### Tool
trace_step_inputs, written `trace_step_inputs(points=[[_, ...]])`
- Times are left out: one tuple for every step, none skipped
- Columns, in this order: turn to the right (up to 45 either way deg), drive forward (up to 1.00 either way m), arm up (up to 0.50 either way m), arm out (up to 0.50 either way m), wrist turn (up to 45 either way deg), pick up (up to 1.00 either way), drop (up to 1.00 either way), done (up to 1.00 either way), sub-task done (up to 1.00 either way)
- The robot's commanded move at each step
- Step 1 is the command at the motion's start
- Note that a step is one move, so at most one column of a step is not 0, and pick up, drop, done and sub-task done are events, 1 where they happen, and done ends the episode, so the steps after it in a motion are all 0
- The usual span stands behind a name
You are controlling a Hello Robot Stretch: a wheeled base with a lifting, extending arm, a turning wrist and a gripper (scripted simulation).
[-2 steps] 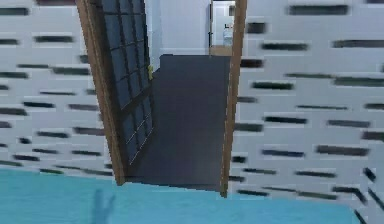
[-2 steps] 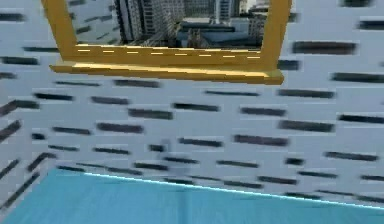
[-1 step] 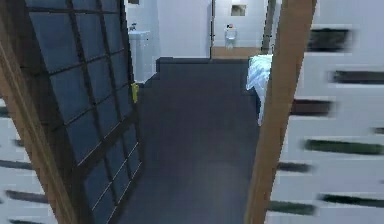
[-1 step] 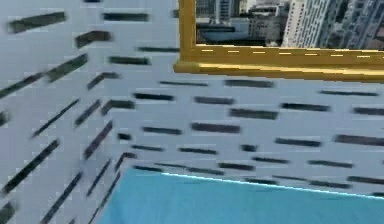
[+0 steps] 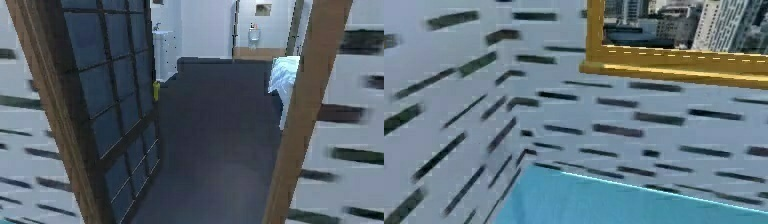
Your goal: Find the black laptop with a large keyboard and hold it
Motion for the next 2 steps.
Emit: trace_step_inputs(points=[[0.0, 0.90, 0.00, 0.00, 0.0, 0.00, 0.00, 0.00, 0.00], [21.0, 0.00, 0.00, 0.00, 0.0, 0.00, 0.00, 0.00, 0.00]])
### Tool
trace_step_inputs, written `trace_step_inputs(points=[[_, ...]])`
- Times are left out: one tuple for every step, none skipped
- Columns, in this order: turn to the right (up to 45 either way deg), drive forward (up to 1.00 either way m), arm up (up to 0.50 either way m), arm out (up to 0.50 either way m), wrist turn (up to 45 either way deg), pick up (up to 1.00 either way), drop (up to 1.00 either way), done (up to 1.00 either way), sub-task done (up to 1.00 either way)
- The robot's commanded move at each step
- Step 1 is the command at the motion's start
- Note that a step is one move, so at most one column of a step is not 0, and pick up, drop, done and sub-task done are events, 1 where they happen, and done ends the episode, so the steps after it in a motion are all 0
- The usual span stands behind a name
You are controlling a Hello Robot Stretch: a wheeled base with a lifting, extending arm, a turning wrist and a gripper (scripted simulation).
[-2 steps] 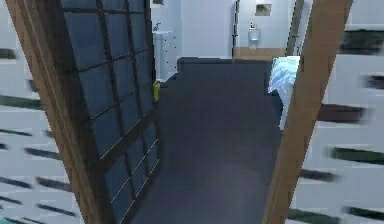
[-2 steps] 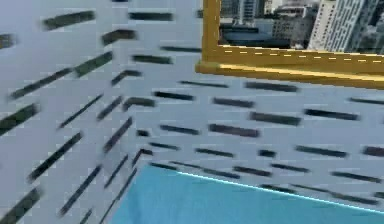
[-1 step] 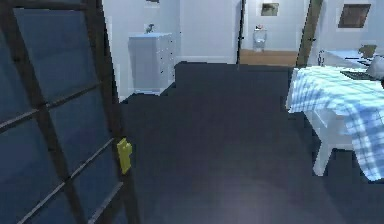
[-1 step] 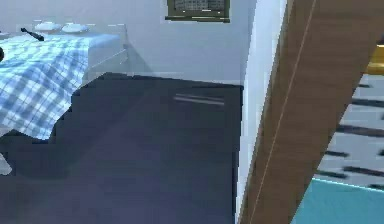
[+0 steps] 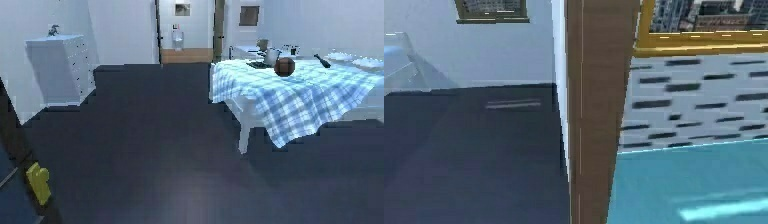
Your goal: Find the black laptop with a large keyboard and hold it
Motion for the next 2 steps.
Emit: trace_step_inputs(points=[[0.0, 1.00, 0.00, 0.00, 0.0, 0.00, 0.00, 0.00, 0.00], [3.0, 0.00, 0.00, 0.00, 0.0, 0.00, 0.00, 0.00, 0.00]])
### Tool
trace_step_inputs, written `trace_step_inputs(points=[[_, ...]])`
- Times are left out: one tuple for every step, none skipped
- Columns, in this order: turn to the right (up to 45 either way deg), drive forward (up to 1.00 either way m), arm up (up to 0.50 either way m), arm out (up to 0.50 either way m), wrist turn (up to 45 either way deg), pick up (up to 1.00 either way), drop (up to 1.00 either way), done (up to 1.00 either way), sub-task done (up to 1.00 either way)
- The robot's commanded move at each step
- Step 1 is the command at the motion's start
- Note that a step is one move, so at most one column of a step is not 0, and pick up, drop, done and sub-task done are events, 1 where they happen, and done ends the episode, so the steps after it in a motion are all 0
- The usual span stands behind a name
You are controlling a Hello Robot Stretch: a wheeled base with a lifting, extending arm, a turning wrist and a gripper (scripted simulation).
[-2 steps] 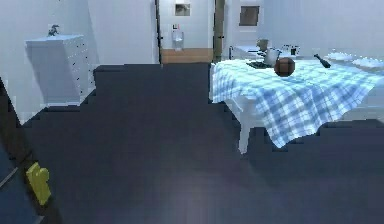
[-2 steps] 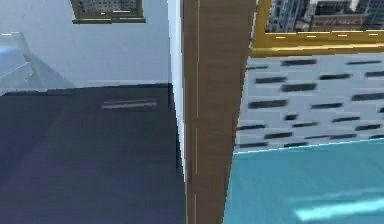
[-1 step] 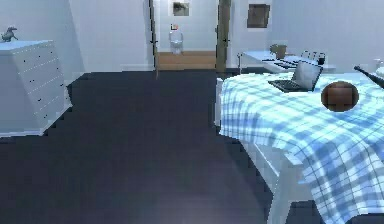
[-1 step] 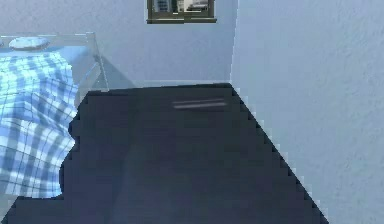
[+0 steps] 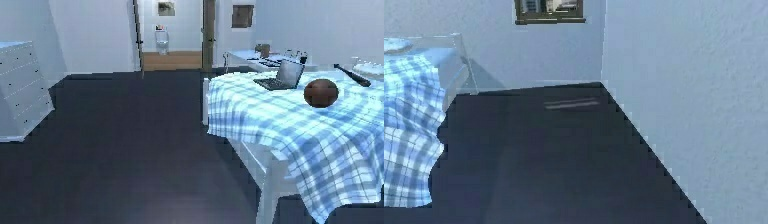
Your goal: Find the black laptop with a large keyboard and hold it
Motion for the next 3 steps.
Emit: trace_step_inputs(points=[[0.0, 1.00, 0.00, 0.00, 0.0, 0.00, 0.00, 0.00, 0.00], [0.0, 0.55, 0.00, 0.00, 0.0, 0.00, 0.00, 0.00, 0.00], [-30.0, 0.00, 0.00, 0.00, 0.0, 0.00, 0.00, 0.00, 0.00]])
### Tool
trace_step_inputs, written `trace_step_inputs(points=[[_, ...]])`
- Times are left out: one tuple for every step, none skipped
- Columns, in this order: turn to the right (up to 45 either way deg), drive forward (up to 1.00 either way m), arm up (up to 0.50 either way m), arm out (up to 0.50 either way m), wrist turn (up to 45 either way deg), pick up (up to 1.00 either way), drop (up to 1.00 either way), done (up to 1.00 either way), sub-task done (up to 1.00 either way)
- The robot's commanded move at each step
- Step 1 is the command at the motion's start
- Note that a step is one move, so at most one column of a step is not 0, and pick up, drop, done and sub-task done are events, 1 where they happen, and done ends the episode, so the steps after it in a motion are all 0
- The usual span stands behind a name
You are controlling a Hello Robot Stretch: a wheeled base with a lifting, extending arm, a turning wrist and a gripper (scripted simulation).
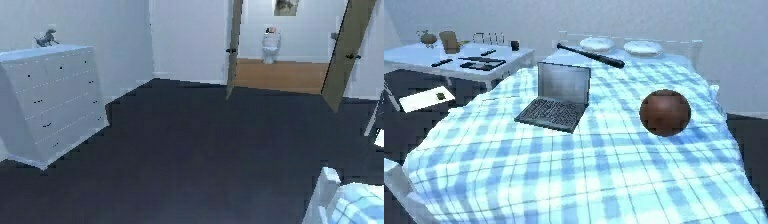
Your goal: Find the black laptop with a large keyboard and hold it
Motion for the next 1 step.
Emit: trace_step_inputs(points=[[24.0, 0.00, 0.00, 0.00, 0.0, 0.00, 0.00, 0.00, 0.00]])
